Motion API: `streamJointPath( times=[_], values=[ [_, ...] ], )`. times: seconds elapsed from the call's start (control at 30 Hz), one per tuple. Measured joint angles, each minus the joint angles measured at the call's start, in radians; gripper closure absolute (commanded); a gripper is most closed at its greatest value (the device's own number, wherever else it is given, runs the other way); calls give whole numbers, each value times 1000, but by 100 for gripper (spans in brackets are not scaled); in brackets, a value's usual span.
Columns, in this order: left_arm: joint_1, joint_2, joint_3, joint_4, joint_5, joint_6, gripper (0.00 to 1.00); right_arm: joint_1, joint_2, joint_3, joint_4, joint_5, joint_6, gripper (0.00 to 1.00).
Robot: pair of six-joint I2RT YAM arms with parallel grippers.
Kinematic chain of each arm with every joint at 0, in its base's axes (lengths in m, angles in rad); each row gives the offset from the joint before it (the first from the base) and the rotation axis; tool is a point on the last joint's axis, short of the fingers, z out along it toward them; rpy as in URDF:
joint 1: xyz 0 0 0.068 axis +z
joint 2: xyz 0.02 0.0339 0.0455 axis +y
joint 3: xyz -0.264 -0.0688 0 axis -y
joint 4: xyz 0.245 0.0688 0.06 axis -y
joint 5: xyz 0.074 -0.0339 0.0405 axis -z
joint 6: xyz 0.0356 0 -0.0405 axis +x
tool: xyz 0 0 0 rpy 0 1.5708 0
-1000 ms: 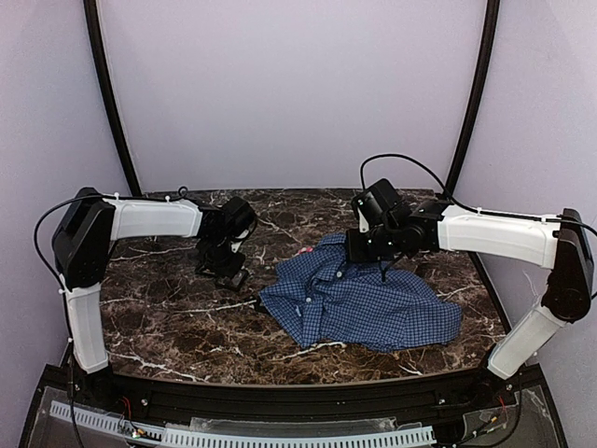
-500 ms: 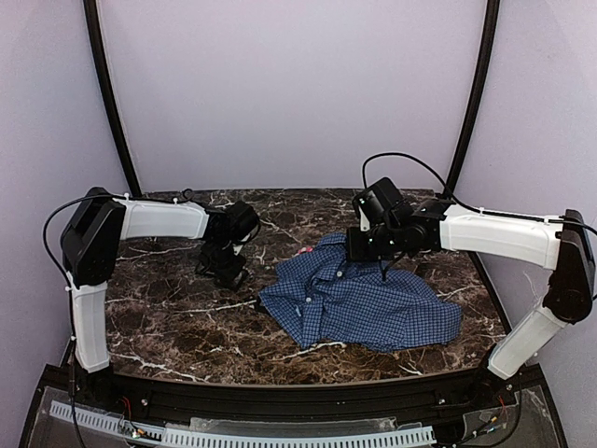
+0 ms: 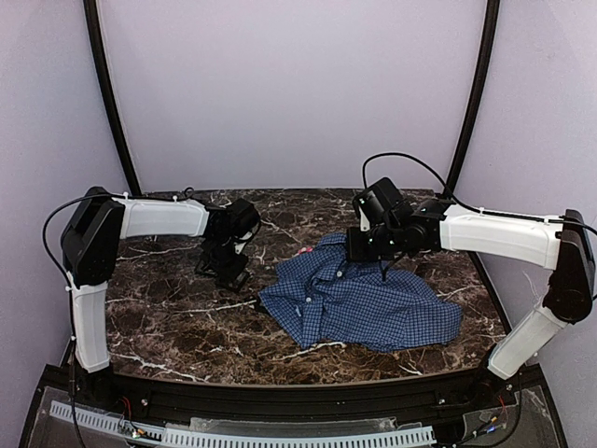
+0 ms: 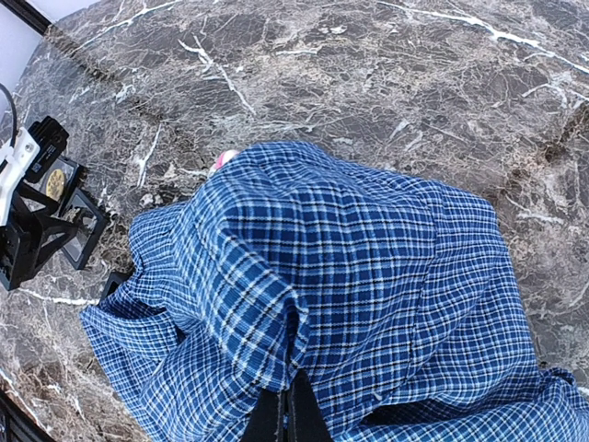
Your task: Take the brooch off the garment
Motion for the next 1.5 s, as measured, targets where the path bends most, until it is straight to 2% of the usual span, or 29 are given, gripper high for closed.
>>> streamJointPath(
  times=[0.07,0.2,0.47,0.63,0.77,0.93,1.13,1.27,1.43,1.5],
  values=[
    [0,-2,5,-4,21,-6,43,0,0,0,0,0,0,100],
    [0,-20,6,-19,66,-16,36,0,0,1,-1,0,0,100],
    [0,-107,0,-27,167,-31,31,0,0,20,-4,-10,-12,100],
    [0,-206,-28,-11,259,-36,29,0,-29,31,3,-69,-57,100],
    [0,-328,-58,65,403,-28,25,-1,-92,34,28,-205,-109,100],
    [0,-472,-89,258,668,-51,20,-10,-126,59,50,-404,-144,100],
    [-7,-499,-140,423,896,-95,17,-15,-148,97,50,-539,-149,100],
    [-26,-500,-203,440,943,-95,14,-32,-195,112,63,-573,-134,100],
    [-40,-523,-328,439,946,-95,15,-43,-226,124,111,-606,-113,100],
    [-45,-526,-356,438,946,-97,27,-43,-226,127,124,-619,-108,100]
  ],
)
